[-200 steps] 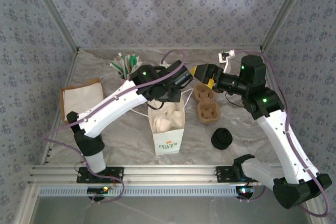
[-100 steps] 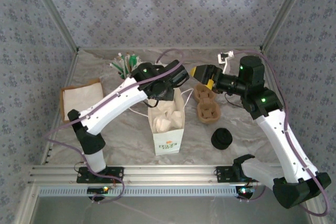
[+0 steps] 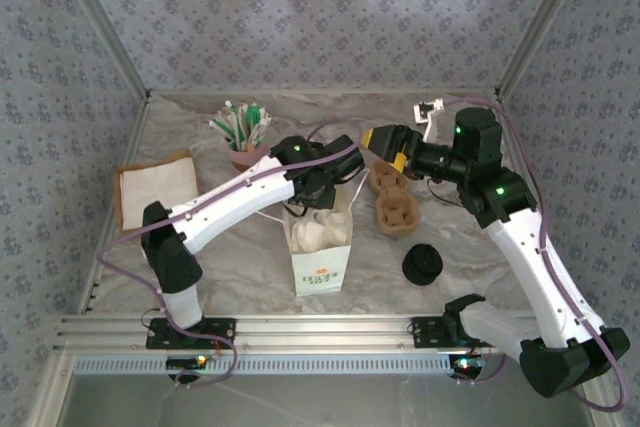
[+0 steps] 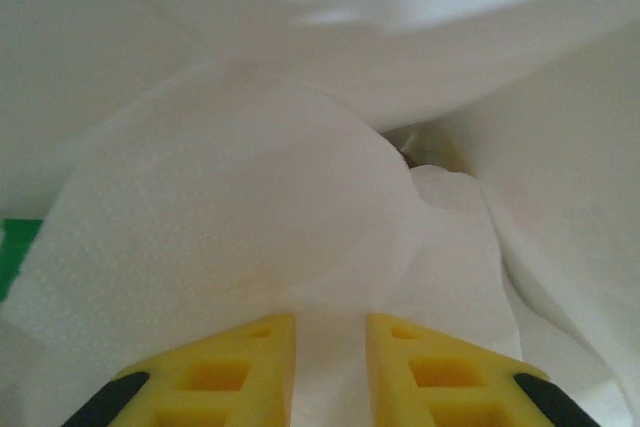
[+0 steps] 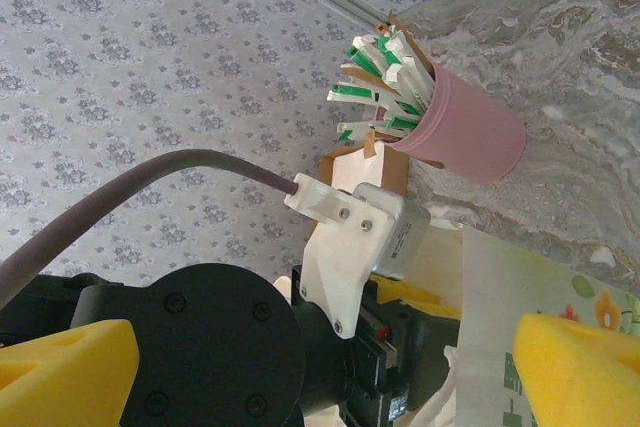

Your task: Pack the takeout coffee

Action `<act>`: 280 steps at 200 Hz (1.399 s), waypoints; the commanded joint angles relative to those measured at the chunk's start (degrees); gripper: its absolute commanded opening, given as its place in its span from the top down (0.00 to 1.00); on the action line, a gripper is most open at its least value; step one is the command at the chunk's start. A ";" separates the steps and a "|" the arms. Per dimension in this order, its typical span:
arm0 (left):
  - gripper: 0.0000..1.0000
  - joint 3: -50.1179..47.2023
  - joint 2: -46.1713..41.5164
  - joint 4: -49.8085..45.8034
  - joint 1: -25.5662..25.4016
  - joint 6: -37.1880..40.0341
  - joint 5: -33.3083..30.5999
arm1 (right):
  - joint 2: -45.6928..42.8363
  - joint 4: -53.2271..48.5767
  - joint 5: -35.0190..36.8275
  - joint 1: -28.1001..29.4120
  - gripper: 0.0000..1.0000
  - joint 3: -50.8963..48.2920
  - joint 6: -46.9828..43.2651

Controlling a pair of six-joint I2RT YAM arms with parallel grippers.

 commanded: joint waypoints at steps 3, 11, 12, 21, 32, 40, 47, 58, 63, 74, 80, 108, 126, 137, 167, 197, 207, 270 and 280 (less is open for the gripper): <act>0.75 3.47 -2.65 1.52 0.17 0.58 2.98 | -0.55 0.72 -1.36 0.14 0.01 -0.20 -1.23; 0.74 5.33 -3.14 1.48 0.09 1.27 3.16 | -0.63 0.57 -1.37 0.20 0.01 -0.02 -1.42; 0.73 5.45 -3.21 1.47 0.13 1.32 3.16 | -0.57 0.54 -1.37 0.17 0.01 0.01 -1.47; 0.70 7.97 -3.67 1.36 0.16 2.20 3.21 | -0.59 0.38 -1.44 0.22 0.01 0.35 -1.67; 0.65 11.55 -4.12 0.65 0.17 3.17 3.12 | -0.60 0.00 -1.35 0.31 0.01 0.72 -1.91; 0.61 13.70 -4.50 0.19 0.17 3.85 2.90 | -0.60 -0.21 -1.28 0.35 0.01 0.99 -2.17; 0.57 15.35 -4.96 -0.13 0.19 4.33 2.70 | -0.60 -0.68 -1.16 0.49 0.01 1.31 -2.42; 0.52 17.60 -5.82 -0.45 0.17 5.22 2.18 | -0.68 -1.50 -0.86 0.49 0.00 1.78 -3.10; 0.49 18.41 -6.26 -0.57 0.17 5.45 1.73 | -0.77 -1.91 -0.54 0.48 0.00 2.08 -3.45; 0.43 19.77 -7.31 -0.79 0.17 6.40 0.51 | -0.94 -3.25 0.15 0.44 0.00 2.75 -4.40; 0.41 20.35 -7.96 -0.92 0.17 6.91 -0.41 | -0.95 -3.92 0.50 0.41 0.00 3.22 -4.90; 0.28 20.96 -11.68 -1.24 0.69 9.37 -5.57 | -1.25 -7.29 2.68 0.22 0.00 5.50 -7.62; 0.11 19.27 -14.95 -0.77 1.47 10.56 -9.14 | -2.05 -9.14 5.13 0.08 0.00 6.43 -8.10; 0.04 17.02 -17.70 0.02 2.76 10.69 -10.48 | -2.63 -10.81 6.74 -0.02 0.00 6.90 -9.78; 0.01 6.63 -27.39 4.23 7.68 10.31 -11.91 | -5.00 -16.11 13.47 -0.72 0.00 7.53 -14.57; 0.01 -3.83 -36.99 7.50 14.43 9.94 -12.23 | -7.40 -18.73 19.34 -1.98 0.00 6.64 -18.52; 0.01 -6.31 -39.46 8.02 16.57 9.98 -12.09 | -7.87 -19.26 20.60 -2.54 0.00 6.33 -19.50; 0.01 -19.56 -48.12 7.88 23.05 5.57 -6.01 | -11.96 -19.85 24.31 -3.37 0.00 3.22 -22.88; 0.00 -20.79 -48.25 6.11 23.22 4.26 -4.93 | -12.56 -19.64 23.64 -3.46 0.00 2.17 -22.81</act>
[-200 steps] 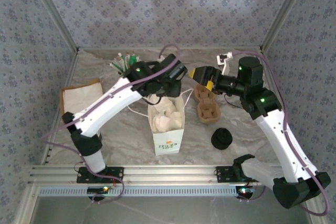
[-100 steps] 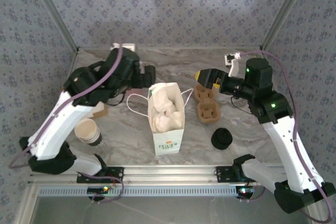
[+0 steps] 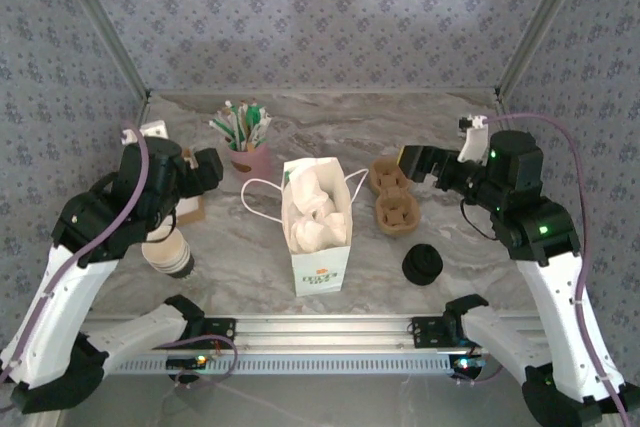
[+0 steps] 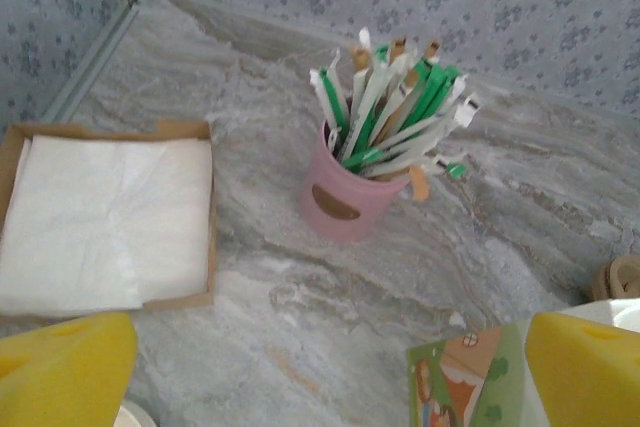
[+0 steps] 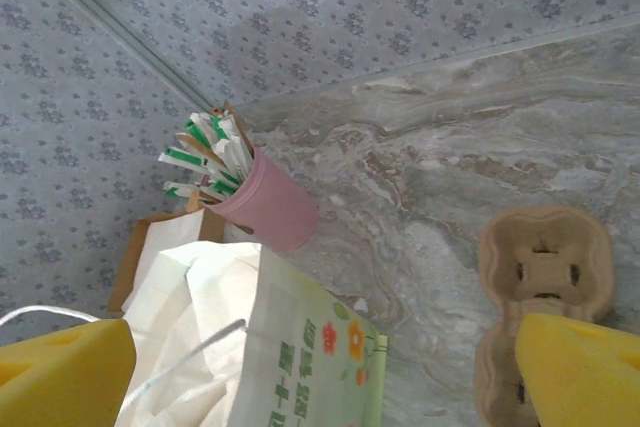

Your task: Pack the takeout coffee

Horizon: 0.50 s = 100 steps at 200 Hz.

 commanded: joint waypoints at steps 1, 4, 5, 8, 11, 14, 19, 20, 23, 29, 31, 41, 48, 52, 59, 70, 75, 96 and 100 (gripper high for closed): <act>0.00 -2.45 -0.39 -1.35 0.74 -3.56 3.79 | -1.69 -1.01 1.13 -0.34 0.00 -2.14 -2.02; 0.00 -2.91 -0.53 -1.82 0.75 -3.87 4.04 | -1.78 -1.05 0.95 -0.35 0.00 -2.46 -2.02; 0.00 -3.03 -0.62 -1.98 0.81 -3.93 4.16 | -1.84 -1.05 0.94 -0.32 0.00 -2.61 -2.01; 0.00 -3.63 -0.88 -2.37 0.83 -4.42 4.35 | -2.00 -1.10 0.74 -0.37 0.00 -2.98 -2.09; 0.01 -4.18 -1.26 -2.74 0.93 -4.83 4.53 | -2.12 -1.25 0.71 -0.35 0.00 -3.28 -2.16; 0.01 -4.61 -1.71 -3.09 0.98 -5.25 4.62 | -2.24 -1.29 0.68 -0.33 0.00 -3.67 -2.17; 0.01 -5.77 -2.56 -3.59 1.08 -5.94 4.76 | -2.48 -1.59 0.87 -0.34 0.00 -4.24 -2.37; 0.01 -6.01 -2.74 -3.70 1.10 -6.02 4.74 | -2.55 -1.63 0.90 -0.36 0.00 -4.34 -2.36; 0.01 -6.56 -3.35 -3.93 1.32 -6.39 4.79 | -2.74 -1.82 1.01 -0.43 0.00 -4.42 -2.49; 0.00 -7.90 -4.50 -4.53 1.66 -7.11 4.94 | -3.11 -2.09 1.32 -0.43 0.00 -5.86 -2.74; 0.01 -8.32 -4.91 -4.72 1.78 -7.32 4.97 | -3.26 -2.19 1.52 -0.51 0.00 -6.48 -2.83; 0.01 -10.04 -6.41 -5.50 2.92 -8.27 6.07 | -3.99 -2.27 1.82 -0.62 0.00 -7.96 -3.13; 0.01 -11.25 -7.32 -5.90 3.69 -8.66 7.33 | -4.40 -2.09 1.76 -0.56 0.00 -8.90 -3.34; 0.01 -11.87 -7.67 -6.06 4.03 -8.88 8.13 | -4.68 -1.95 1.54 -0.57 0.00 -9.49 -3.41; 0.04 -12.85 -8.18 -6.26 4.59 -9.38 9.28 | -5.11 -1.50 1.13 -0.65 0.00 -10.50 -3.41; 0.07 -14.37 -8.58 -6.65 4.98 -9.85 10.84 | -5.73 -1.14 1.01 -0.59 0.00 -12.03 -3.53; 0.09 -15.08 -8.70 -6.76 5.17 -10.13 11.49 | -6.01 -1.06 1.04 -0.62 0.00 -12.72 -3.51; 0.19 -18.14 -9.61 -7.06 5.67 -11.27 12.88 | -7.48 -1.58 3.38 -0.59 0.00 -15.57 -4.25; 0.20 -18.93 -9.90 -6.94 5.74 -11.43 12.89 | -8.00 -1.71 4.26 -0.57 0.00 -16.25 -5.07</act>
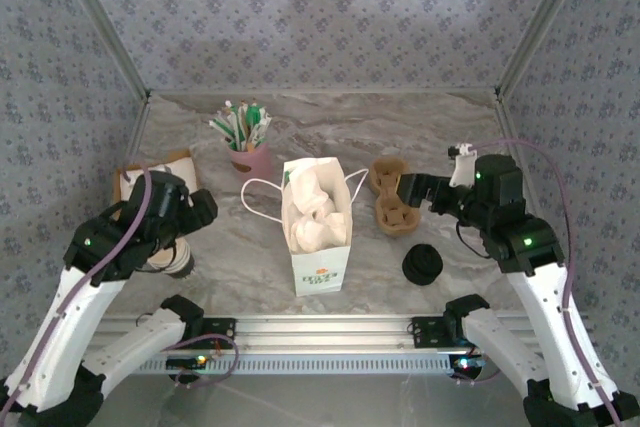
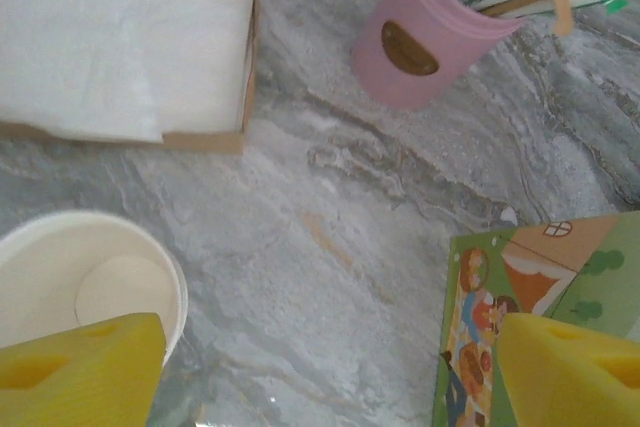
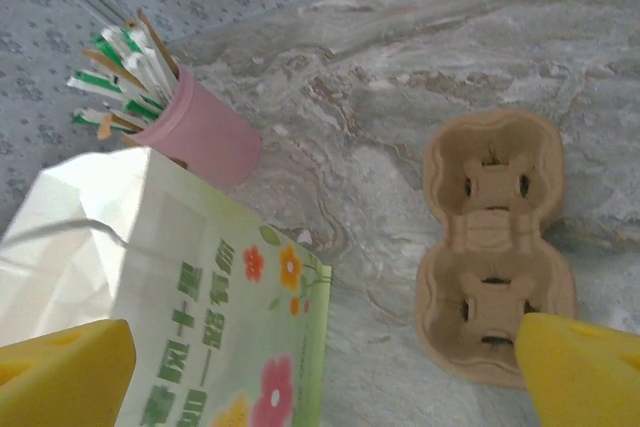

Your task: Pack the takeout coffee

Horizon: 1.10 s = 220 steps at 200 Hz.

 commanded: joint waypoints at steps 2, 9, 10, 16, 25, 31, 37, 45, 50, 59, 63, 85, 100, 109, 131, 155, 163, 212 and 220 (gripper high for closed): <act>0.20 -3.19 -0.82 -1.20 0.77 -2.49 3.06 | -2.54 -0.95 3.73 -0.30 0.00 -3.02 -3.07; 0.21 -4.68 -1.57 -0.45 1.00 -2.37 2.21 | -3.58 -0.57 5.24 -0.27 0.00 -4.61 -3.60; 0.21 -4.94 -1.61 -0.33 1.02 -2.32 2.05 | -3.79 -0.53 5.52 -0.25 0.00 -4.89 -3.67; 0.18 -6.23 -2.03 0.44 1.29 -2.06 0.72 | -4.71 0.28 7.05 -0.31 0.00 -6.54 -3.66; 0.01 -7.53 -1.96 1.46 2.13 -1.70 -1.12 | -6.50 2.12 10.01 -0.34 0.00 -8.65 -4.34; 0.01 -7.90 -1.33 2.60 3.06 -0.92 -1.80 | -7.24 3.37 11.86 -0.43 0.00 -9.94 -5.30; 0.00 -8.12 -0.58 3.91 3.76 -0.12 -2.65 | -7.73 5.18 14.38 -0.53 0.00 -11.05 -6.39; 0.01 -8.68 0.36 6.18 4.19 0.57 -5.47 | -8.10 7.09 18.09 -0.57 0.00 -12.38 -7.65; 0.01 -9.41 0.65 8.15 4.29 1.19 -7.15 | -8.28 7.99 20.70 -0.74 0.00 -13.18 -8.21; 0.01 -11.29 0.99 11.64 5.14 2.65 -10.47 | -8.33 11.77 24.62 -1.01 0.00 -14.84 -9.35; 0.00 -12.24 1.11 13.50 5.44 3.45 -11.62 | -8.39 13.26 26.15 -1.33 0.00 -15.78 -9.69; 0.01 -18.13 0.74 26.97 7.72 11.56 -14.60 | -8.83 22.11 32.88 -3.05 0.00 -21.33 -10.58; 0.00 -22.97 -0.16 37.76 8.44 18.10 -17.59 | -8.67 28.57 36.10 -4.70 0.00 -25.82 -10.91; 0.00 -26.60 -1.09 45.60 9.43 22.94 -17.26 | -8.53 31.95 36.86 -6.11 0.00 -28.36 -10.76; 0.00 -31.86 -1.81 56.33 15.41 30.02 -11.31 | -8.33 38.84 37.55 -9.75 0.00 -33.87 -10.85; 0.00 -31.99 -0.10 59.78 26.40 30.64 -0.45 | -7.14 45.23 35.81 -14.03 0.00 -39.12 -12.21; 0.00 -31.93 0.98 60.87 29.67 30.59 3.07 | -6.10 47.67 35.43 -15.58 0.00 -40.65 -12.66; 0.01 -40.73 5.81 81.14 45.78 31.65 23.49 | 7.43 65.26 31.43 -19.42 0.00 -45.29 -13.60; 0.01 -43.24 5.64 85.54 47.26 32.05 25.93 | 9.87 68.08 31.12 -19.29 0.00 -45.29 -13.77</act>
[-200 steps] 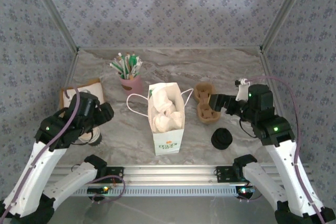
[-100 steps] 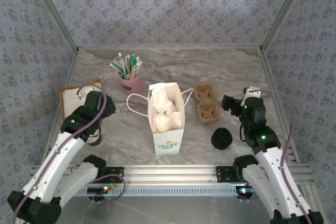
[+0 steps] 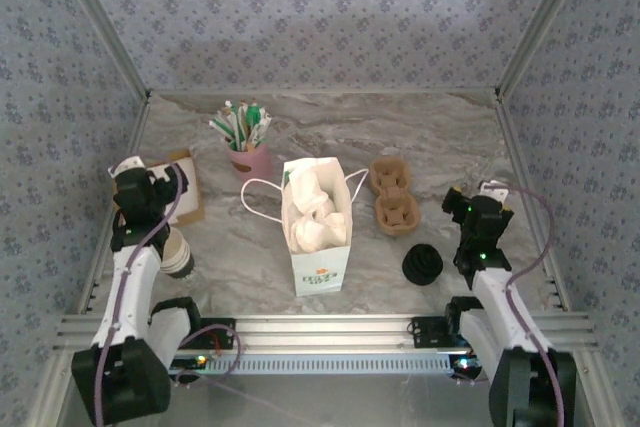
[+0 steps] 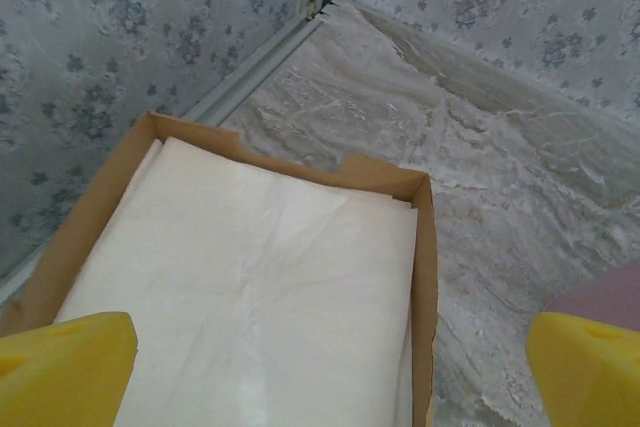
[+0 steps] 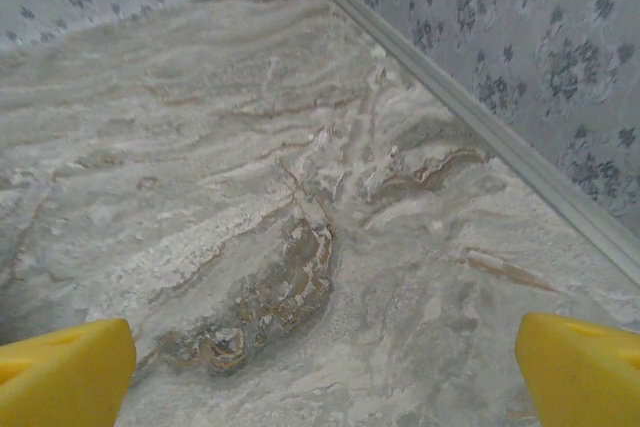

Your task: Pack the takeout coffee

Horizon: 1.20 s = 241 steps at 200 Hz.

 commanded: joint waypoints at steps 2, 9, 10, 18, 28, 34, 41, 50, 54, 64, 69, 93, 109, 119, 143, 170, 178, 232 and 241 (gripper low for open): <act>0.00 -6.10 0.04 16.93 4.84 2.48 13.39 | 5.51 13.44 -1.74 -0.22 0.00 -0.49 -1.67; 0.00 -7.31 0.07 18.94 4.91 2.93 12.75 | 7.69 15.54 -1.84 -0.10 0.00 -0.42 -1.98; 0.01 -7.53 0.11 19.22 4.87 3.00 12.74 | 7.86 15.91 -1.83 -0.12 0.00 -0.41 -2.02; 0.01 -8.40 0.95 20.70 4.87 4.02 12.88 | 10.58 18.29 -1.83 0.20 0.00 -0.16 -2.66; 0.01 -8.46 3.01 21.48 4.84 4.82 13.46 | 13.97 21.15 -1.69 0.66 0.00 0.30 -3.47; 0.01 -8.53 4.77 22.24 4.83 5.54 14.09 | 15.96 22.93 -1.86 0.82 0.00 0.51 -4.04; 0.01 -8.84 6.61 23.55 4.75 6.03 14.27 | 18.23 24.99 -1.95 1.29 0.00 0.66 -4.99; 0.01 -9.38 8.61 25.38 4.75 6.39 13.81 | 21.08 27.88 -1.92 1.76 0.00 0.74 -5.94; 0.01 -9.63 9.25 26.01 4.75 6.48 13.47 | 22.32 29.09 -1.90 2.03 0.00 0.75 -6.23; 0.01 -10.75 10.27 28.59 4.79 6.62 12.85 | 25.04 31.65 -2.03 2.72 0.00 1.07 -7.23; 0.01 -11.27 10.59 30.16 4.79 6.67 12.83 | 25.54 31.59 -2.28 3.11 0.00 1.62 -8.24; 0.01 -11.20 12.55 32.66 4.65 7.17 14.43 | 28.38 35.35 -2.34 4.31 0.00 1.72 -11.40; 0.00 -10.49 12.56 31.43 4.39 7.48 16.06 | 29.82 38.06 -2.84 4.61 0.00 1.10 -12.14; 0.00 -10.28 10.89 30.32 4.01 7.61 16.63 | 30.40 38.05 -3.01 4.65 0.00 1.48 -12.34; 0.01 -10.30 5.83 27.05 2.74 8.09 14.54 | 32.22 37.70 -3.89 4.65 0.00 2.65 -12.82; 0.01 -9.24 2.28 23.52 2.05 7.63 14.75 | 37.85 38.01 -7.67 3.79 0.00 4.95 -13.11; 0.00 -8.99 1.30 22.50 1.48 7.88 14.44 | 40.80 40.03 -11.36 3.03 0.00 5.86 -13.67; 0.01 -8.29 3.02 23.62 0.66 8.55 13.31 | 39.50 35.22 -13.74 1.95 0.00 7.07 -13.14; 0.00 -7.59 4.46 23.86 0.61 8.64 14.08 | 39.42 35.10 -14.30 1.73 0.00 7.17 -13.05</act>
